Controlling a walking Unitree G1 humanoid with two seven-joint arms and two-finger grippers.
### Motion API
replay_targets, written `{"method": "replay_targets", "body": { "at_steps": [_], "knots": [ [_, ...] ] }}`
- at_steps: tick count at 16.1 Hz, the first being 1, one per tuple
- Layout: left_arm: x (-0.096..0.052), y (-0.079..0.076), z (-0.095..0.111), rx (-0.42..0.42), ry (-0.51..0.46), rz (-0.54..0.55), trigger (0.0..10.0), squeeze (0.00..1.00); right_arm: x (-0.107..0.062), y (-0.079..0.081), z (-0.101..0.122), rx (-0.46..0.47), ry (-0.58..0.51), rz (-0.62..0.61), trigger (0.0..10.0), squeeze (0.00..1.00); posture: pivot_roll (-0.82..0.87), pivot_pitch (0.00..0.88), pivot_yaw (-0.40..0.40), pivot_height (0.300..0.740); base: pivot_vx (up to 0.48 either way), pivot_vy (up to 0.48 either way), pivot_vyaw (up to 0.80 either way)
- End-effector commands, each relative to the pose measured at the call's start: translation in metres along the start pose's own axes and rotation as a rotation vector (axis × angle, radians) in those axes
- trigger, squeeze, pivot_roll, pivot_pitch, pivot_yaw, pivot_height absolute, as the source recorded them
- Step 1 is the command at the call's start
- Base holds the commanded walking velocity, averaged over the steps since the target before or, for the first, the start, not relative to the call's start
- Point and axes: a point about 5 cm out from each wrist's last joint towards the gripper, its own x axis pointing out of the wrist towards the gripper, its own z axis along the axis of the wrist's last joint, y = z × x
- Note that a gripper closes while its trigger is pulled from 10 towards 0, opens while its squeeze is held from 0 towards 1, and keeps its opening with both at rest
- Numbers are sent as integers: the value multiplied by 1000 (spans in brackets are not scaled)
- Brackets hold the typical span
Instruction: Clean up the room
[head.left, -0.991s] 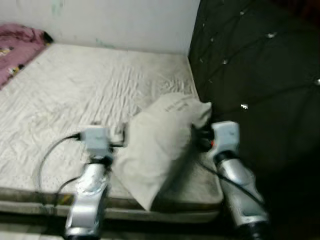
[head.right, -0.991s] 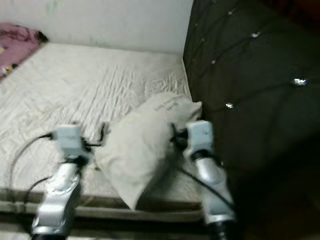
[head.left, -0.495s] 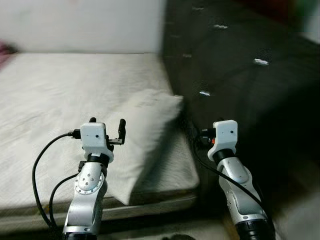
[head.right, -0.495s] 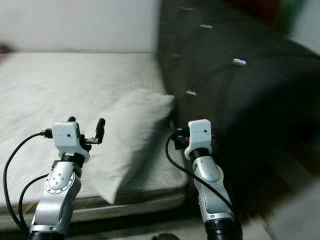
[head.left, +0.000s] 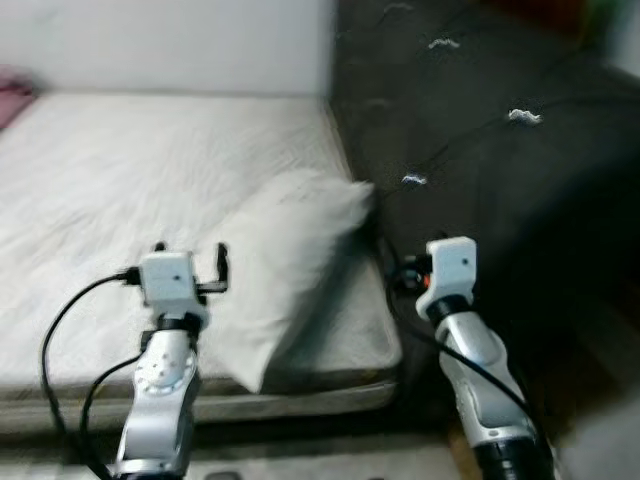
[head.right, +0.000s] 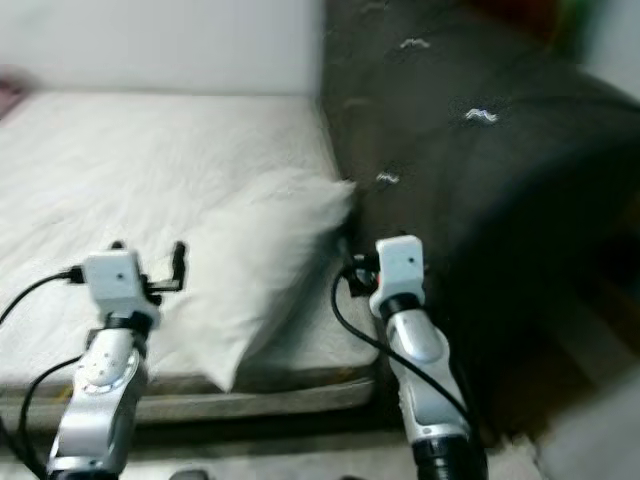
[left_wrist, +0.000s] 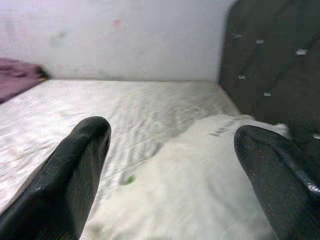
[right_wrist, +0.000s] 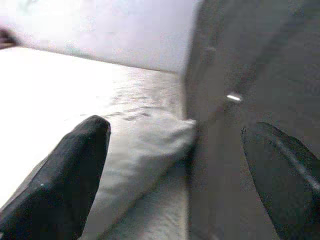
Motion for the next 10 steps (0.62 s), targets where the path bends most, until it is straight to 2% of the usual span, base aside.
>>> {"method": "replay_targets", "body": {
  "at_steps": [1, 3, 10],
  "knots": [
    [2, 1, 4, 12, -12, 8, 10000, 0, 2, 4, 5, -2, -26, 24, 10000, 0, 16, 0, -46, 740, 0, 0, 800],
    [2, 0, 3, 8, -10, -2, 10000, 0, 2, 3, 5, 2, -22, 20, 10000, 0, 17, 0, -47, 740, 0, 0, 691],
    [1, -1, 2, 2, -1, -14, 10000, 0, 2, 2, 3, 3, -13, -5, 10000, 0, 22, 0, -46, 740, 0, 0, 0]
  ]
}}
